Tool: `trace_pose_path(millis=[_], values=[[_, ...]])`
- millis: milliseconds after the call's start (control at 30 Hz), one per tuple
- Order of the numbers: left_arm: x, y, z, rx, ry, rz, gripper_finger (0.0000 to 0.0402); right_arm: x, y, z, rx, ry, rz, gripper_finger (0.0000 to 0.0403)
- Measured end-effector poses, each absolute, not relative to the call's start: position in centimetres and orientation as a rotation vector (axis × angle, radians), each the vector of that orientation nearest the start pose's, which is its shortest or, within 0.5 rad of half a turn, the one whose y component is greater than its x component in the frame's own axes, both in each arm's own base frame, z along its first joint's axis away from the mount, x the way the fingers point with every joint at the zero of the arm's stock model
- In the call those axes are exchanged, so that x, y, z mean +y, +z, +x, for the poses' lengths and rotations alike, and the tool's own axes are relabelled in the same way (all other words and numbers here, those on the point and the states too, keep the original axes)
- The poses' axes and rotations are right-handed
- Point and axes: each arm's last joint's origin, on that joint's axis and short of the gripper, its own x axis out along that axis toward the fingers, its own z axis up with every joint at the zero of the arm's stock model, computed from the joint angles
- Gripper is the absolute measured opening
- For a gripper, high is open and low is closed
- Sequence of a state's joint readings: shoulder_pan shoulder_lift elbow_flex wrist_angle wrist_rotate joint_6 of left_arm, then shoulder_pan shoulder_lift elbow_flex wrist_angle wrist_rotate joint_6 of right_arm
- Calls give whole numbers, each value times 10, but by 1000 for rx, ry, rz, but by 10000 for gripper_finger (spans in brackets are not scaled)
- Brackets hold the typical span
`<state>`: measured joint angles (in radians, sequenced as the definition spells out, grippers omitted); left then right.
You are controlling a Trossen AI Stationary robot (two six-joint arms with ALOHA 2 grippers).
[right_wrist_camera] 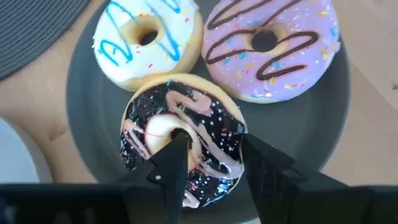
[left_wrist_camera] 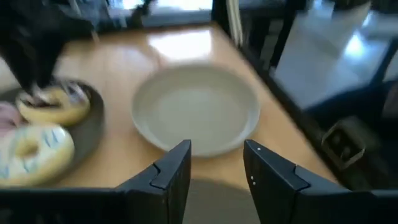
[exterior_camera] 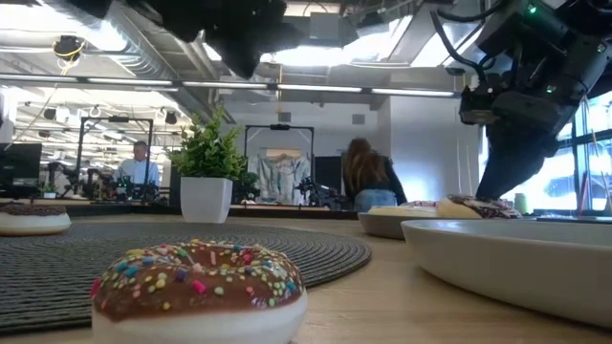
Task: Pick & Place donuts
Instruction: Put the large black donut on the black plate, then put the small brown donut on the gray plate
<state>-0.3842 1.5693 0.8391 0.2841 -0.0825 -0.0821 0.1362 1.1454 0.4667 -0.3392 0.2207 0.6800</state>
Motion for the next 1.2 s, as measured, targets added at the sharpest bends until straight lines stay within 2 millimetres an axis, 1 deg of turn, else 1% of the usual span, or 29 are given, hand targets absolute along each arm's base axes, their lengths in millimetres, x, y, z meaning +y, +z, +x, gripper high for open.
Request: trace_pose_path(millis=[133, 267, 400, 500, 633, 833, 1033, 1200], values=[[-149, 201, 319, 643, -265, 113, 143, 16, 155, 189, 922, -424, 448, 154], [-174, 199, 334, 748, -271, 133, 143, 14, 156, 190, 905, -447, 443, 154], [-190, 192, 346, 785, -304, 119, 143, 13, 157, 191, 873, -479, 419, 154], [-199, 187, 350, 792, -326, 82, 143, 13, 158, 193, 854, -471, 408, 154], [-208, 171, 351, 843, -335, 43, 143, 13, 160, 196, 815, -472, 402, 154], [-218, 149, 350, 895, -331, 22, 143, 13, 161, 197, 803, -468, 403, 154], [-219, 136, 351, 917, -318, 36, 143, 13, 161, 197, 800, -468, 406, 154], [-219, 136, 352, 912, -318, 35, 143, 13, 161, 197, 799, -468, 406, 154]])
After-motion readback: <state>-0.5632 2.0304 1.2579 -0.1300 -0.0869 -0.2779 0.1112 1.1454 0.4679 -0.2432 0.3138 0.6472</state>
